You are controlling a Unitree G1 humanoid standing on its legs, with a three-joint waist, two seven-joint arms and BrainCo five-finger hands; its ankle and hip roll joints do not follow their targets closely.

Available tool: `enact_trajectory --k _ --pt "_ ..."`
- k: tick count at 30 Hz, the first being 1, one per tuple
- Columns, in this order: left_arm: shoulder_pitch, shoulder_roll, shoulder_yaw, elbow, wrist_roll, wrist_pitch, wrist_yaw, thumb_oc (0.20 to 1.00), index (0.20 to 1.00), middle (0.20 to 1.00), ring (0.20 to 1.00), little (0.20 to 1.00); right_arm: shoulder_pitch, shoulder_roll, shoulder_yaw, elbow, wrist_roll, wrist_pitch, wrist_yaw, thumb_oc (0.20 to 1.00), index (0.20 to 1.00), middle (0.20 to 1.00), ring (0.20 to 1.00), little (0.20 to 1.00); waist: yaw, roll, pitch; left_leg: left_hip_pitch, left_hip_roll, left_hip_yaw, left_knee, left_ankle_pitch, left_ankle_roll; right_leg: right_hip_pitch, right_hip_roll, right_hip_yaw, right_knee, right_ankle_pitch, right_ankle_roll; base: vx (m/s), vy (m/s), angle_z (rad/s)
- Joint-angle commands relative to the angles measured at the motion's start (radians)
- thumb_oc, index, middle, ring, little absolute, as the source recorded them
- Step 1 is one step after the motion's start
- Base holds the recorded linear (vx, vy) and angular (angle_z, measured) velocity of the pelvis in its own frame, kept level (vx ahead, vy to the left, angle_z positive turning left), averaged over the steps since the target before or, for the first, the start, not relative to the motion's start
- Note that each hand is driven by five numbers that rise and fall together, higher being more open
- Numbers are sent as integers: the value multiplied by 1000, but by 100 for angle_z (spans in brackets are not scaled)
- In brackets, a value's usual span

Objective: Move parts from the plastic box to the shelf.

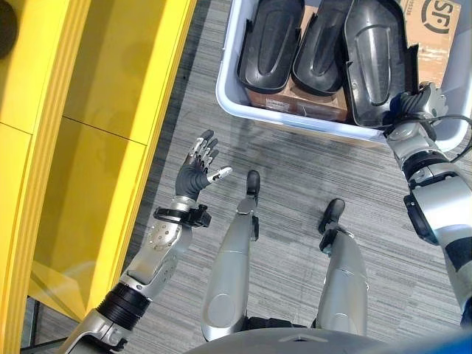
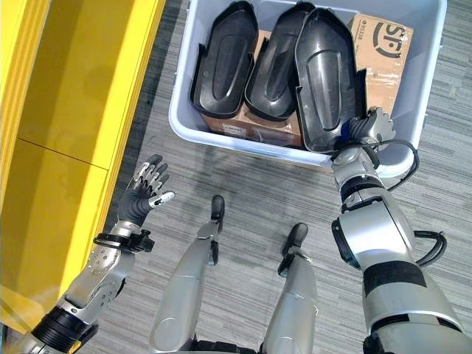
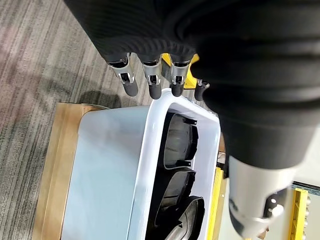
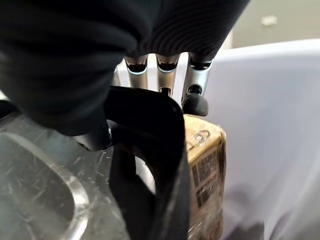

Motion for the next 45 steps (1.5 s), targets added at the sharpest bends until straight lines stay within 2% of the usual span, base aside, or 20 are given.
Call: enact_trajectory --k 1,5,8,10,11,15,25,32,36,39,45 --pt "10 37 29 -97 48 -30 1 1000 1000 1000 1000 1000 49 13 9 -8 45 -17 26 200 200 200 200 200 31 1 32 -14 7 -2 97 -148 -24 99 -2 43 -103 59 42 0 0 5" --pt "13 44 36 -96 50 -32 3 1000 1000 1000 1000 1000 64 5 -49 -33 140 -53 14 200 200 200 200 200 32 -5 32 -12 0 -11 97 -148 -20 113 -4 38 -112 63 43 -2 6 3" --pt "13 41 51 -83 50 -39 20 1000 1000 1000 1000 1000 94 16 -102 -122 244 -117 -29 200 200 200 200 200 25 -21 31 -1 0 -13 88 -148 -14 121 1 40 -123 72 45 -6 17 12" --pt "14 42 51 -83 50 -39 20 1000 1000 1000 1000 1000 96 17 -103 -124 244 -116 -30 200 200 200 200 200 25 -21 31 0 0 -12 88 -148 -14 122 1 40 -124 72 46 -48 11 -1" --pt "20 47 65 -85 49 -48 29 1000 1000 1000 1000 1000 132 24 -113 -210 247 -152 -60 200 200 200 200 200 16 -32 34 -3 -3 -10 77 -117 -1 120 1 36 -135 104 40 -99 22 -2" --pt "53 49 92 -79 35 -54 42 1000 1000 1000 1000 1000 224 41 -137 -436 218 -183 -102 200 200 200 200 200 -9 -58 32 25 3 -5 62 -115 7 133 6 43 -145 115 40 -32 23 -3" --pt "100 55 116 -67 25 -60 29 1000 1000 1000 1000 1000 422 46 -215 -781 111 -208 -127 200 200 200 200 200 -39 -92 5 85 19 5 51 -117 12 183 14 55 -182 126 43 5 1 -13" --pt "156 41 153 -49 40 -44 -5 1000 1000 1000 1000 1000 624 41 -282 -1067 36 -237 -76 200 200 200 200 200 -59 -120 -45 186 38 15 25 -117 5 275 20 66 -221 125 47 47 -22 -10" --pt "182 32 167 -46 43 -37 -21 1000 1000 1000 1000 1000 701 48 -305 -1135 17 -243 -53 200 200 200 200 200 -66 -130 -64 234 47 15 6 -112 0 321 23 65 -246 125 50 52 -36 -14" --pt "216 8 188 -39 56 -26 -39 1000 1000 1000 1000 1000 809 59 -327 -1235 -8 -256 -5 200 200 200 200 200 -77 -143 -102 299 63 19 -32 -95 -8 379 27 60 -278 127 55 62 -59 -6" --pt "255 -16 227 -18 82 -11 -56 1000 1000 1000 1000 1000 921 72 -336 -1319 2 -275 74 200 200 200 200 200 -87 -154 -151 381 92 22 -59 -89 -20 446 41 53 -295 112 59 50 -58 -7"
